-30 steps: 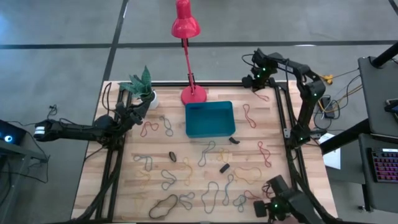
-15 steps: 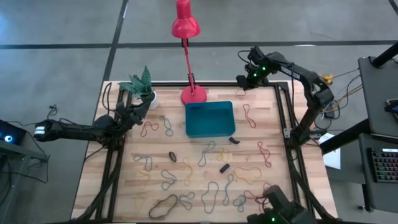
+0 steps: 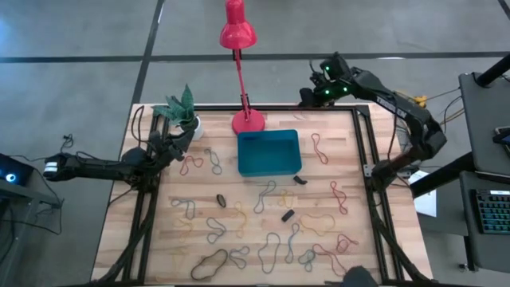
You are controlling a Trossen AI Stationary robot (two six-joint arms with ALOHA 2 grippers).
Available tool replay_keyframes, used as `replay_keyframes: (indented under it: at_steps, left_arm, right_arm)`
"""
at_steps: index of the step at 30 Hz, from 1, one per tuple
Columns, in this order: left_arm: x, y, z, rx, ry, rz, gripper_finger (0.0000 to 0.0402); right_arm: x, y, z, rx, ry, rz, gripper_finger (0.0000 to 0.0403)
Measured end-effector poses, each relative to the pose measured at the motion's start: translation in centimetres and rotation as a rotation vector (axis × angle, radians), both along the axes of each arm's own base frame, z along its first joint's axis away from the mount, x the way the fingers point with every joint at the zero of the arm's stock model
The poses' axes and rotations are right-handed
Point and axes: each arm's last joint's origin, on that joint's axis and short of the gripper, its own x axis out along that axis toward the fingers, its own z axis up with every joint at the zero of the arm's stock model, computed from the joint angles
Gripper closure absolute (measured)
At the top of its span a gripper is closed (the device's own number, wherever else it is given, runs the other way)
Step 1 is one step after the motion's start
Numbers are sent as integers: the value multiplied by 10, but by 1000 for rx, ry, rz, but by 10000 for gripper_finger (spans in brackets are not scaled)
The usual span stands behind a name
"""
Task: Pick and place rubber bands into bin
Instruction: Put the red rubber band into the blue bin
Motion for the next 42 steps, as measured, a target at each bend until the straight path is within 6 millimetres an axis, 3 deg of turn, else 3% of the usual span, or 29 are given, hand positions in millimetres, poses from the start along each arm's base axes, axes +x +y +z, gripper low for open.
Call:
replay_keyframes:
  at_steps: [4, 13, 19, 24, 29, 35, 42]
  left_arm:
    - [0, 0, 0, 0, 1, 0, 260]
    - [1, -1, 0, 3, -1, -28, 260]
    - [1, -1, 0, 6, -2, -50, 260]
    - [1, -1, 0, 9, -5, -59, 260]
    - [2, -2, 0, 20, -5, -103, 260]
    - [2, -3, 0, 23, -7, -115, 260]
    - [2, -3, 0, 22, -8, -116, 260]
  right_arm:
    - [14, 16, 3, 17, -17, 42, 395]
    - [55, 55, -11, 72, 17, 194, 394]
    - [80, 74, -31, 122, 86, 226, 394]
    - [98, 83, -53, 70, 211, 145, 391]
    - [108, 95, -68, 36, 301, 139, 359]
    - [104, 104, -73, -65, 439, 144, 291]
    - [64, 104, -70, -11, 730, 142, 246]
